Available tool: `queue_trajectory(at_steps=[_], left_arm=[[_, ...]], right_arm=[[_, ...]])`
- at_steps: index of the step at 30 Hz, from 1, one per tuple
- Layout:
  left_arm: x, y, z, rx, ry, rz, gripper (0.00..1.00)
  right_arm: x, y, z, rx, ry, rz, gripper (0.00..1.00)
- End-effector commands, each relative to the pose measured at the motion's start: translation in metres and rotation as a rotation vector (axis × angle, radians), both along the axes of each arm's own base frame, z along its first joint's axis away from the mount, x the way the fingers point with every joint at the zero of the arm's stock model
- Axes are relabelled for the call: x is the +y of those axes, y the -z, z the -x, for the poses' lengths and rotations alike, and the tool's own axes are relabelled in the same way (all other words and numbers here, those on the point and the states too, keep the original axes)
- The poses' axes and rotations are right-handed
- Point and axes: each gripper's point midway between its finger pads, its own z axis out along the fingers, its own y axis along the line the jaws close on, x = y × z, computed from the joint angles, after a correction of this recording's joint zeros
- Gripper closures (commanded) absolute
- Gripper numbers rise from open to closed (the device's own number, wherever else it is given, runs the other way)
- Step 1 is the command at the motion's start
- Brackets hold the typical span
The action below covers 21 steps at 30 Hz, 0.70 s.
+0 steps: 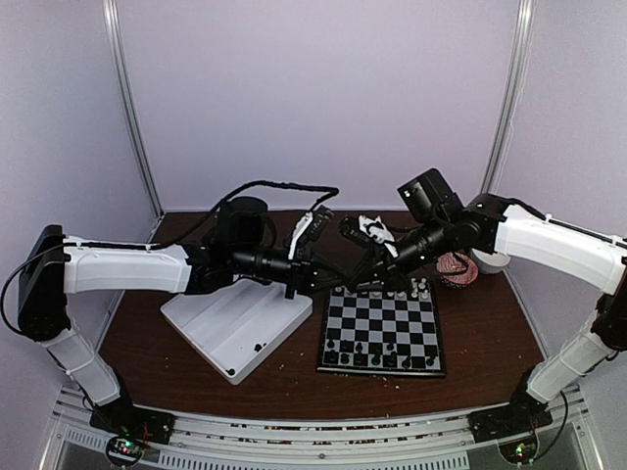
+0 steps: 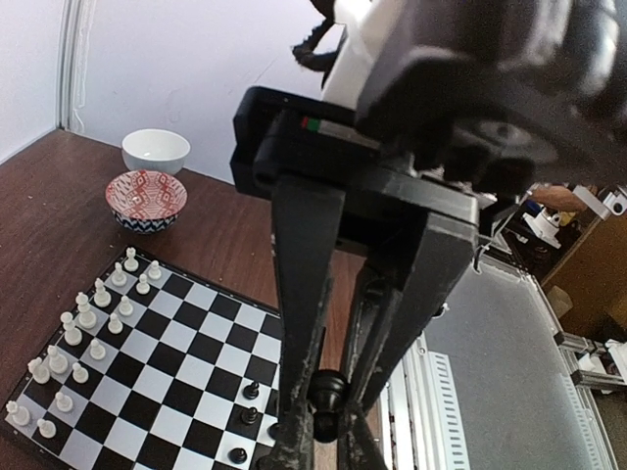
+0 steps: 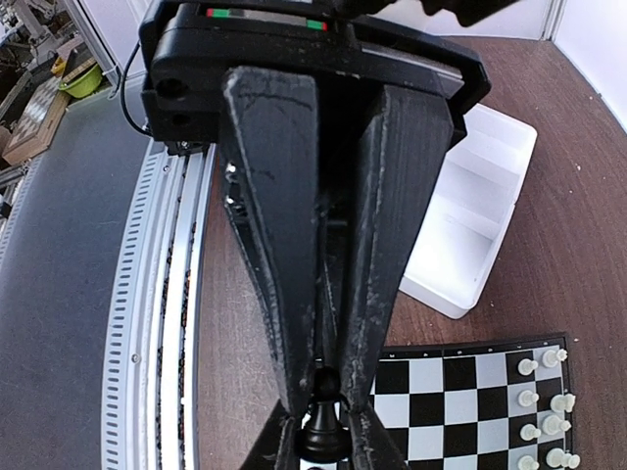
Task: Set up the chess pieces on the board
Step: Pass from the right arm to the left
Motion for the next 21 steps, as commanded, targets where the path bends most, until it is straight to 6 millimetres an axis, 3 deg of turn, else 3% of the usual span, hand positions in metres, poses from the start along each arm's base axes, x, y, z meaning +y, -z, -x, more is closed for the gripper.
queue_trajectory(at_steps=[1,6,13,21], left_arm=[[-0.009,-0.015,0.001,-0.042,0.041,0.020,0.96],[-0.012,-0.009,-0.009,-0.073,0.023,-0.065,0.96],[-0.030,0.011,-0.022,-0.149,0.039,-0.231,0.97],[-0.060,0.045,-0.010,-0.303,0.104,-0.489,0.97]], right_arm=[[-0.005,-0.010,-0.001,-0.062,-0.008,-0.012,0.74],[-0.041,0.002,0.000,-0.078,0.007,0.065,0.51],[-0.127,0.024,-0.006,0.006,0.150,0.104,0.45],[-0.214,0.052,-0.072,0.065,0.642,0.122,0.45]])
